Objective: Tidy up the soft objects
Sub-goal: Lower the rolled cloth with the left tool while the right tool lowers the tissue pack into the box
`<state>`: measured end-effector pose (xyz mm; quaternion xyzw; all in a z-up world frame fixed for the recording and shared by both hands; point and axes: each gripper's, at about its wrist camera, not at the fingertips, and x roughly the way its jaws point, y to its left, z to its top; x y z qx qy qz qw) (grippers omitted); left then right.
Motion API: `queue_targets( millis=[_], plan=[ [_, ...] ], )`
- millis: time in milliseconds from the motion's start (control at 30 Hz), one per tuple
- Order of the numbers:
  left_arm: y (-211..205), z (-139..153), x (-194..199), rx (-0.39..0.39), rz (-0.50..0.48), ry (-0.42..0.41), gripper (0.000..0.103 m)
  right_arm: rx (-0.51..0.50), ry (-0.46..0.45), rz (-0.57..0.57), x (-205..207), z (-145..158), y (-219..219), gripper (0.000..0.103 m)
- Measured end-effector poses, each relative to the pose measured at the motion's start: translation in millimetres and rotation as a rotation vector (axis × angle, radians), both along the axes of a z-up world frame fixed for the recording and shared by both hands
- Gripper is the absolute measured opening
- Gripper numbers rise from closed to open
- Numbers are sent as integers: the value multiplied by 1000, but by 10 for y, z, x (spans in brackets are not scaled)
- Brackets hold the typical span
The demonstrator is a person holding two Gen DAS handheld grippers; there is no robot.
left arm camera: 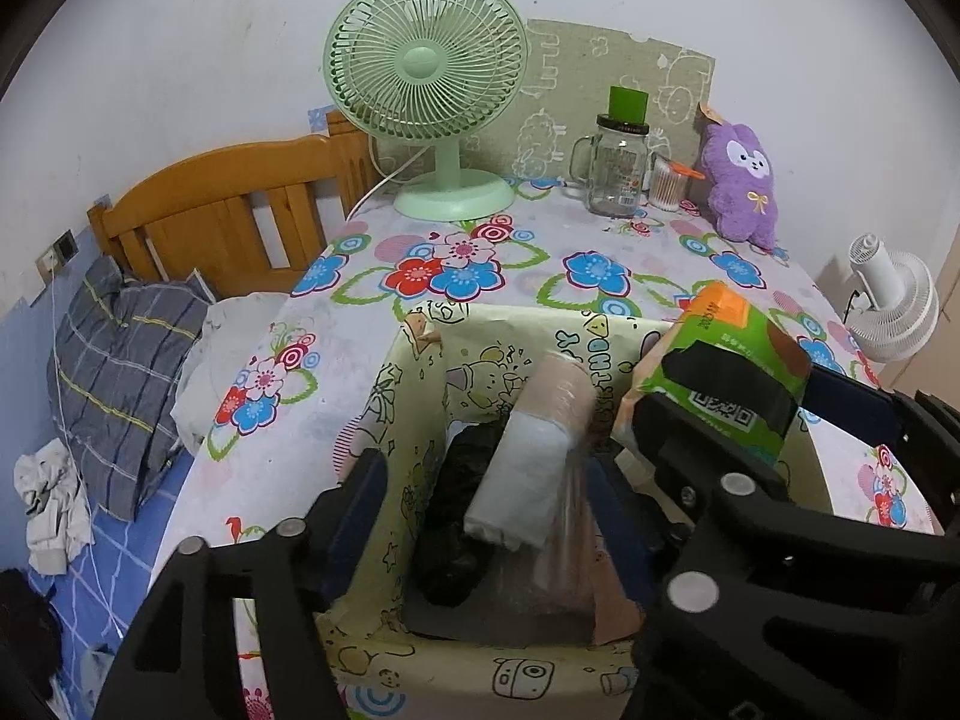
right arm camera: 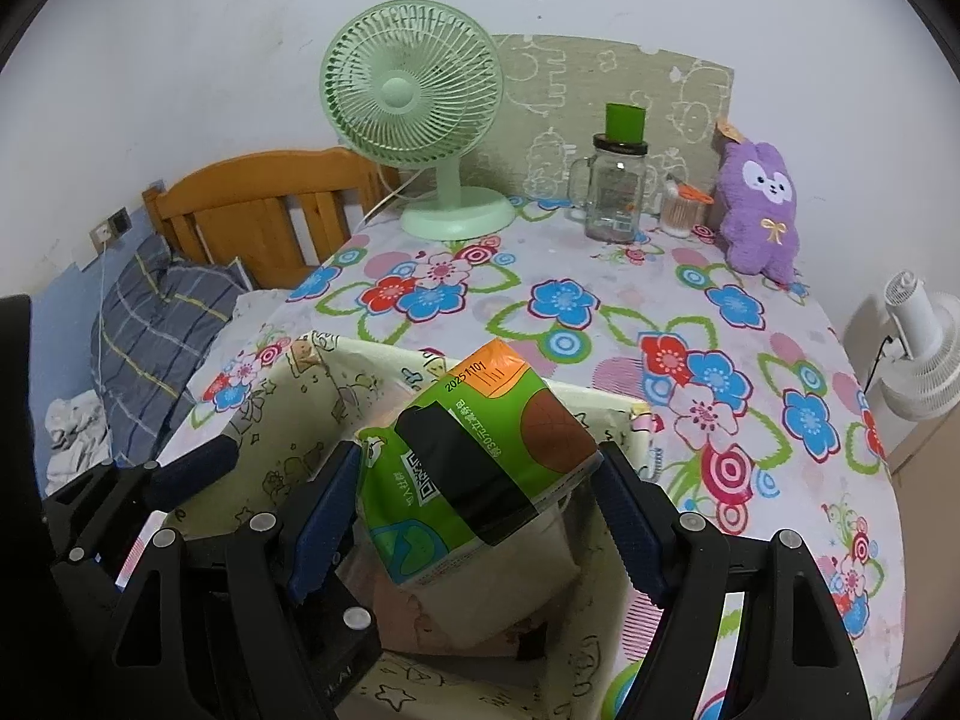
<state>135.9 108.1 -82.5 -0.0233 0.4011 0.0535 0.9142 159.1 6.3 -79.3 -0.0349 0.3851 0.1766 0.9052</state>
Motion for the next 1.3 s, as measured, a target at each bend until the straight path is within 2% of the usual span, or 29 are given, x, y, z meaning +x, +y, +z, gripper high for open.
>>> queue_targets(
  millis=[267,400,500,600,1300],
  plan=[
    [13,-7,-22,-15,-23,1,77,-12,-18,41,18,-21,94,81],
    [23,18,-45,-31,-29,8,78,31,-19,74,23,-24,108,89],
    [3,62,-73,-15,-31,-9,82,73,-2,85,31,-25,94,97],
    [-26,71,-93,-8,-38,-11,85,59,-18,87,12,3,104,99],
    [-294,246,-260,12,-54,-59,89,32,-71,14,-214,222,-243,100]
  ],
)
